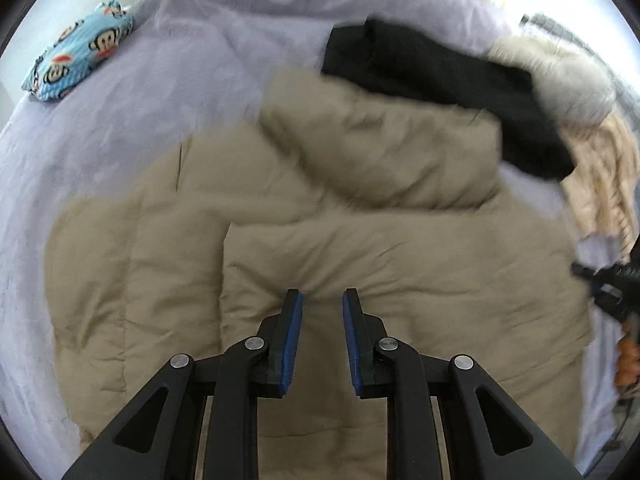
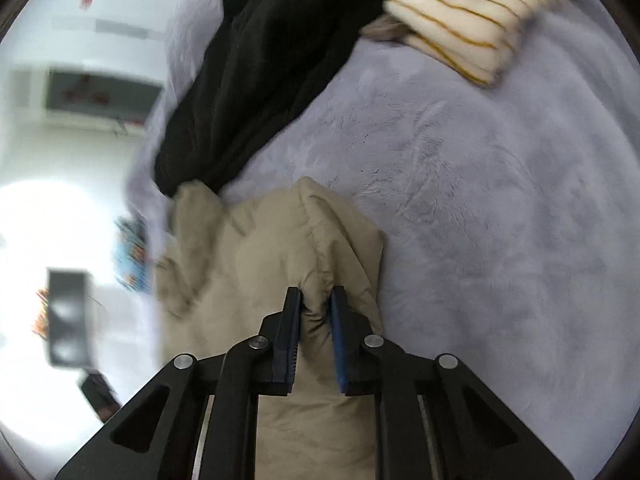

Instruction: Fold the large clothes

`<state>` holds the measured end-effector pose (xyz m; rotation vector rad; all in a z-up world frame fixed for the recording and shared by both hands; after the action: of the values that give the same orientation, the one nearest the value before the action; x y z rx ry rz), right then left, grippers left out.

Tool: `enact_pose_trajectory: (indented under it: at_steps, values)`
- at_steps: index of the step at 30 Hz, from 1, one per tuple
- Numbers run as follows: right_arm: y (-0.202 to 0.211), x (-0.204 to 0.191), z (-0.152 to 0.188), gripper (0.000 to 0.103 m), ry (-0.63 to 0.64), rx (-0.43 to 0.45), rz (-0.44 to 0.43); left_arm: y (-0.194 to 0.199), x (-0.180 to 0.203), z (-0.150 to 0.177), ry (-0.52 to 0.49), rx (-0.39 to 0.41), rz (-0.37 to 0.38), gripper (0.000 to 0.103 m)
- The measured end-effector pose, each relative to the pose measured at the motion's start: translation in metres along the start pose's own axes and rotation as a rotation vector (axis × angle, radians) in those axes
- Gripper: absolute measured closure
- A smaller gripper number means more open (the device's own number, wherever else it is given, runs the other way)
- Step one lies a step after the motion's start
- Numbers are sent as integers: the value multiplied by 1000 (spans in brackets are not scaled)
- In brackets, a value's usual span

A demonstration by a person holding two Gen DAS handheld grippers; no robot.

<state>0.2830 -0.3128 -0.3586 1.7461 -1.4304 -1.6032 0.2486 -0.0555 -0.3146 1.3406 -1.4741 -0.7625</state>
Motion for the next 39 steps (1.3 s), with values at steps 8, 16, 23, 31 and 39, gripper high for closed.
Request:
enact_pose_trajectory:
  at_steps: [8, 16, 23, 31, 39]
  values:
    - [22, -9, 3, 87, 140, 65, 212, -9, -2, 6, 7, -4, 8, 80]
    - [24, -41, 63, 87, 360, -25, 236, -9, -3, 8, 17, 10, 10, 80]
    - [31, -36, 69, 89, 345, 8, 313, 22, -12, 5, 15, 50, -42, 80]
    - [63, -39, 86, 86, 271, 3, 262, 69, -35, 38, 30, 63, -143, 80]
    - [80, -32, 129, 86, 235, -47, 233, 91, -30, 78, 49, 68, -170, 20]
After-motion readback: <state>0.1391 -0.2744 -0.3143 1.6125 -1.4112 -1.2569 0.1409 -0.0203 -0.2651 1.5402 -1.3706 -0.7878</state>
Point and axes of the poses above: each gripper's, at about its wrist camera, not at the fingertips, and y roughly against the way its jaws point, x to its right, z to its underside, the point moved 10 cm from there along -y, roughly the way its jaws point, and after that the axes turned 15 degrees about y, right-handed, at the moved point
